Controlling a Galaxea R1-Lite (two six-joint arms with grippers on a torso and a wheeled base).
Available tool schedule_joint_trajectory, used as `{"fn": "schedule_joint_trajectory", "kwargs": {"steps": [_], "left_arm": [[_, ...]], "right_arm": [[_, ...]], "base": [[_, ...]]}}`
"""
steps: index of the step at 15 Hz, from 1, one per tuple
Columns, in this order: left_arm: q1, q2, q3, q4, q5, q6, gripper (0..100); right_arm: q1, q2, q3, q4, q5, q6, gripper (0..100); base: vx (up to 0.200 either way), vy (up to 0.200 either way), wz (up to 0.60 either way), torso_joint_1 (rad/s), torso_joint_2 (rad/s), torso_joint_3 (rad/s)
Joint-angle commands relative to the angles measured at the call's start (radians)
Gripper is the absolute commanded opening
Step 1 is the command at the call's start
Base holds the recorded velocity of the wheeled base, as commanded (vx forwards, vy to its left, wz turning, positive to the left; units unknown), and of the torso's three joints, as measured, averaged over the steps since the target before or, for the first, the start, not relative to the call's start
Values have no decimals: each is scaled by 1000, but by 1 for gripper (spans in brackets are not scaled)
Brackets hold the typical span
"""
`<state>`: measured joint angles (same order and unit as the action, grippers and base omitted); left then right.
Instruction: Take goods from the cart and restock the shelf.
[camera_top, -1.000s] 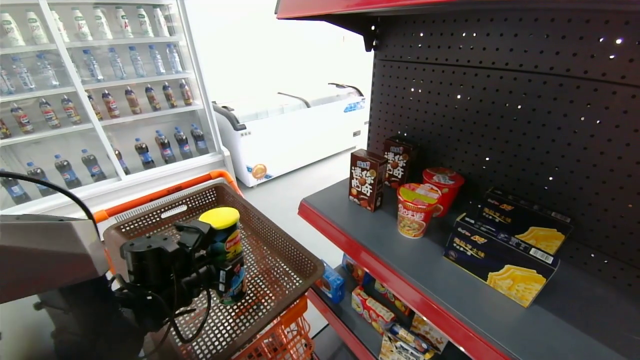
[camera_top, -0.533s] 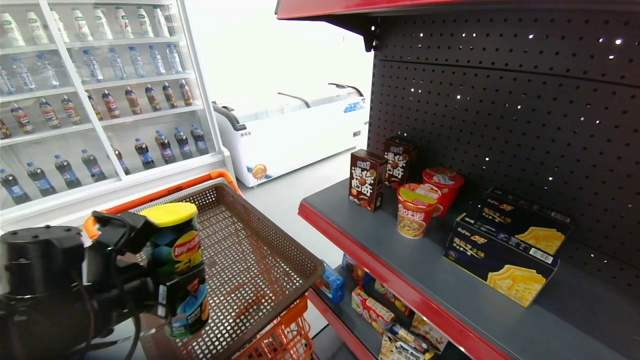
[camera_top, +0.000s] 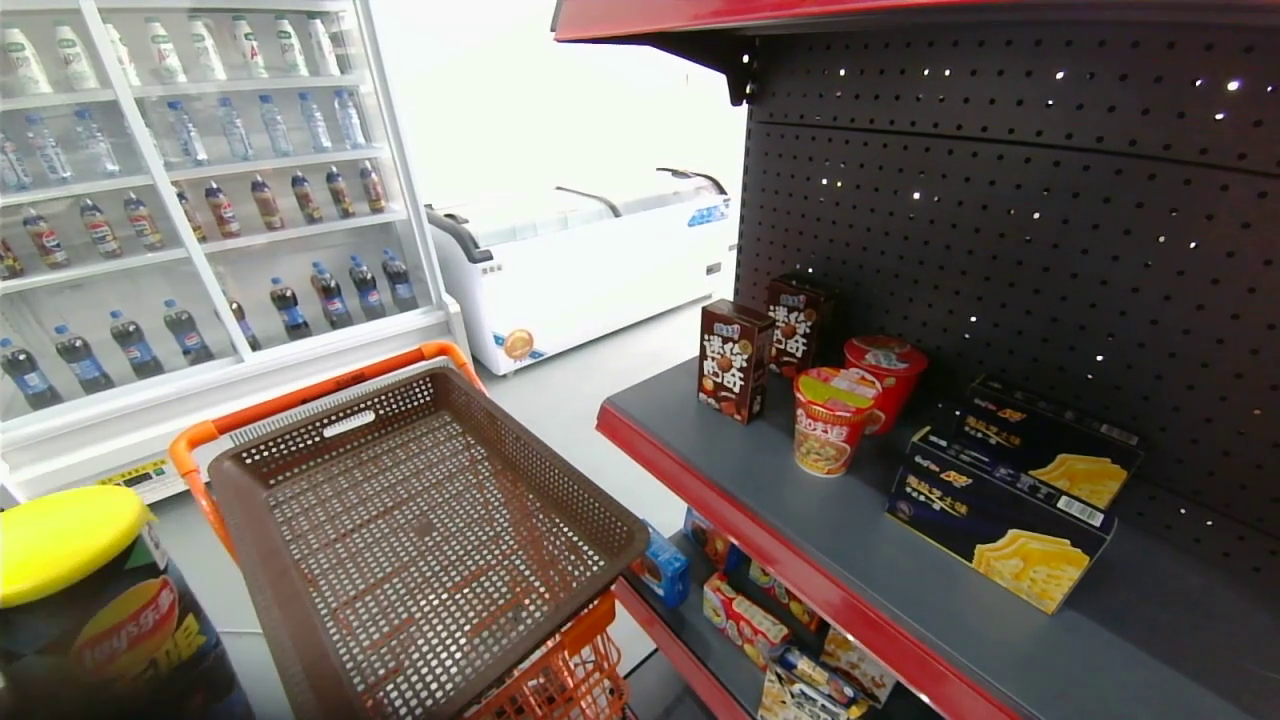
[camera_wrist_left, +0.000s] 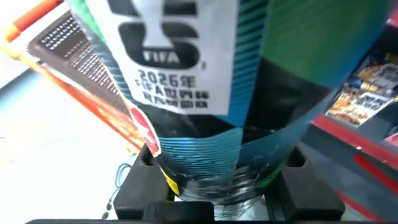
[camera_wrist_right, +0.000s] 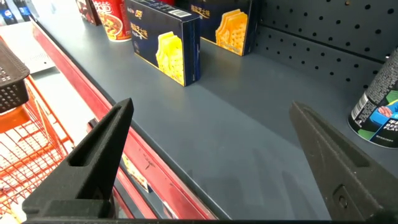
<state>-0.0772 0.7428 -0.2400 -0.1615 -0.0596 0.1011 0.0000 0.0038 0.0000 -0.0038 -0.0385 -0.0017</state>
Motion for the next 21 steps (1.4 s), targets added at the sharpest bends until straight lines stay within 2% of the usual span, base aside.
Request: {"fn": "schedule_joint_trajectory", "kwargs": {"steps": [1, 2, 3, 8, 21], "left_arm": [[7, -152, -2, 59, 9, 17, 0], [7, -186, -7, 91, 21, 22, 0], [7, -281, -16, 175, 55, 26, 0], [7, -430, -22, 295, 83, 25, 0], [5, -454, -2, 300, 86, 20, 0]], "right_arm": [[0, 1, 0, -1, 0, -1, 100], [0, 1, 0, -1, 2, -3, 100], [0, 1, 0, 1, 2, -3, 100], [0, 1, 0, -1, 11, -3, 100], [0, 1, 0, -1, 12, -3, 100]], "base": [[0, 0, 0, 0, 0, 0], [0, 0, 0, 0, 0, 0], [0, 0, 0, 0, 0, 0], [0, 0, -120, 0, 0, 0], [0, 0, -600, 2, 4, 3]]}}
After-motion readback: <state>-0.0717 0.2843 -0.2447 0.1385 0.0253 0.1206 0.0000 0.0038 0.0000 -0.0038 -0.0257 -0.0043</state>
